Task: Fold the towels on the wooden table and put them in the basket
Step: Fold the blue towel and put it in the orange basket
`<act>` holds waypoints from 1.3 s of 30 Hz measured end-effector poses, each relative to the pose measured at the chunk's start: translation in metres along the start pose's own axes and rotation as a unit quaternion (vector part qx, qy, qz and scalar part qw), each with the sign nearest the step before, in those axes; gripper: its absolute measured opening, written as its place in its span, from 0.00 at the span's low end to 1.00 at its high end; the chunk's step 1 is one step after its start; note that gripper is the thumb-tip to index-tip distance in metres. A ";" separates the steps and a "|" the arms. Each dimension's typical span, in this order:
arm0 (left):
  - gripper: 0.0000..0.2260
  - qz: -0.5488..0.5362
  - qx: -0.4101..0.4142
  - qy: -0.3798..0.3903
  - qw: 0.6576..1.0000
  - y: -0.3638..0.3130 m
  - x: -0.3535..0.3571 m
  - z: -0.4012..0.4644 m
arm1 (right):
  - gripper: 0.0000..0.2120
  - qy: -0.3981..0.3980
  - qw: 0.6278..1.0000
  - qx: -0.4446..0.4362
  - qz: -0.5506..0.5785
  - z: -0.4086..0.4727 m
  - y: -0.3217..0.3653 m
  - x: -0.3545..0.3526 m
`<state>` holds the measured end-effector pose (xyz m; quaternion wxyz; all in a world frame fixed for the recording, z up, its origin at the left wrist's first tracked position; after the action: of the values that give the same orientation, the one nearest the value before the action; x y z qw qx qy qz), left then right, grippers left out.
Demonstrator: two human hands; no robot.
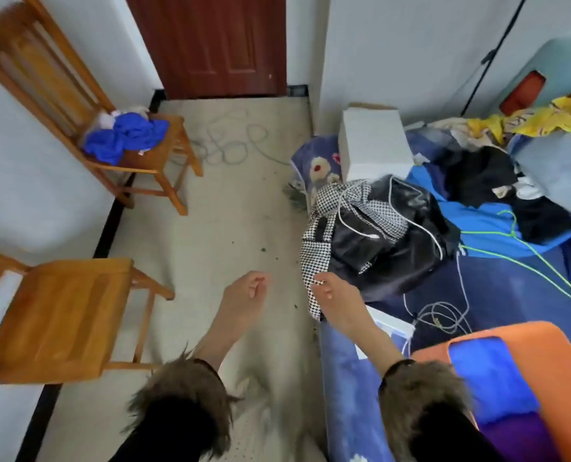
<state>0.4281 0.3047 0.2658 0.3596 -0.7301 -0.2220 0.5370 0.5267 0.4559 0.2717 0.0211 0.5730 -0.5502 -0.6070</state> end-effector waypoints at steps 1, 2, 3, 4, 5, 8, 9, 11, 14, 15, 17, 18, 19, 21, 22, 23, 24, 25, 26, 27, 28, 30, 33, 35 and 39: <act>0.10 -0.007 -0.006 -0.010 1.000 0.011 -0.020 0.009 | 0.14 0.012 1.000 -0.020 -0.008 0.007 0.022 0.015; 0.09 -0.012 -0.005 -0.019 1.000 0.021 -0.040 0.020 | 0.14 0.021 0.999 -0.040 -0.013 0.015 0.044 0.030; 0.09 -0.013 -0.005 -0.029 0.999 0.031 -0.058 0.031 | 0.14 0.029 0.998 -0.056 -0.017 0.023 0.064 0.045; 0.08 -0.016 -0.006 -0.040 0.999 0.042 -0.076 0.043 | 0.14 0.038 0.996 -0.072 -0.022 0.032 0.084 0.062; 0.08 -0.016 -0.012 -0.052 0.998 0.054 -0.094 0.056 | 0.14 0.046 0.995 -0.087 -0.031 0.040 0.104 0.078; 0.09 -0.005 -0.038 -0.059 0.998 0.094 -0.142 0.095 | 0.14 0.063 0.991 -0.112 -0.043 0.068 0.161 0.130; 0.09 0.001 -0.044 -0.061 0.997 0.106 -0.158 0.108 | 0.14 0.071 0.990 -0.115 -0.043 0.076 0.179 0.147; 0.10 0.017 -0.043 -0.079 0.996 0.128 -0.190 0.135 | 0.15 0.093 0.988 -0.116 -0.046 0.092 0.213 0.177; 0.10 0.029 -0.061 -0.099 0.993 0.153 -0.234 0.173 | 0.15 0.109 0.986 -0.120 -0.044 0.118 0.256 0.206; 0.10 0.029 -0.066 -0.101 0.992 0.159 -0.245 0.187 | 0.15 0.108 0.986 -0.122 -0.043 0.128 0.268 0.213; 0.10 0.015 -0.082 -0.107 0.991 0.171 -0.262 0.217 | 0.15 0.111 0.986 -0.121 -0.041 0.151 0.287 0.227; 0.10 0.006 -0.092 -0.112 0.989 0.176 -0.269 0.233 | 0.15 0.116 0.985 -0.118 -0.041 0.163 0.296 0.235; 0.10 0.000 -0.100 -0.117 0.988 0.179 -0.273 0.249 | 0.15 0.120 0.985 -0.117 -0.044 0.176 0.304 0.242; 0.10 -0.001 -0.109 -0.121 0.987 0.183 -0.277 0.282 | 0.15 0.127 0.983 -0.122 -0.056 0.205 0.323 0.256; 0.10 -0.001 -0.115 -0.120 0.986 0.185 -0.278 0.299 | 0.15 0.128 0.982 -0.125 -0.061 0.222 0.334 0.262; 0.10 -0.004 -0.120 -0.118 0.986 0.186 -0.279 0.318 | 0.15 0.131 0.981 -0.131 -0.065 0.239 0.346 0.269; 0.10 -0.009 -0.125 -0.115 0.985 0.187 -0.281 0.339 | 0.15 0.135 0.979 -0.138 -0.067 0.259 0.359 0.277; 0.10 -0.012 -0.127 -0.114 0.985 0.186 -0.284 0.361 | 0.15 0.142 0.977 -0.145 -0.067 0.278 0.372 0.285; 0.10 -0.013 -0.132 -0.114 0.985 0.187 -0.286 0.385 | 0.16 0.148 0.975 -0.154 -0.066 0.299 0.386 0.293; 0.10 -0.017 -0.140 -0.118 0.983 0.187 -0.291 0.410 | 0.16 0.153 0.973 -0.162 -0.065 0.321 0.401 0.301; 0.10 -0.028 -0.152 -0.126 0.980 0.187 -0.296 0.435 | 0.15 0.158 0.971 -0.168 -0.065 0.344 0.415 0.308; 0.10 -0.052 -0.168 -0.145 0.974 0.183 -0.305 0.485 | 0.15 0.163 0.969 -0.172 -0.066 0.389 0.445 0.319; 0.08 -0.045 -0.166 -0.147 0.974 0.178 -0.312 0.554 | 0.14 0.162 0.969 -0.174 -0.072 0.450 0.487 0.329; 0.07 -0.032 -0.173 -0.146 0.974 0.176 -0.317 0.594 | 0.15 0.167 0.966 -0.179 -0.078 0.484 0.510 0.338; 0.07 -0.030 -0.192 -0.149 0.970 0.183 -0.324 0.653 | 0.16 0.191 0.959 -0.189 -0.094 0.538 0.544 0.361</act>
<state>-0.3046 0.1439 0.2206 0.1917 -0.6905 -0.3936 0.5758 -0.3127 0.3508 0.2645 0.1764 0.7135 -0.3547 -0.5780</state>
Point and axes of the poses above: each hand's wrist, its own z-axis towards the middle knuckle, its own x-axis out of the palm, y = z × x, the point moved 7 cm from there along z, towards the middle knuckle, and after that the axes turned 14 degrees about -y, right-handed, at the moved point
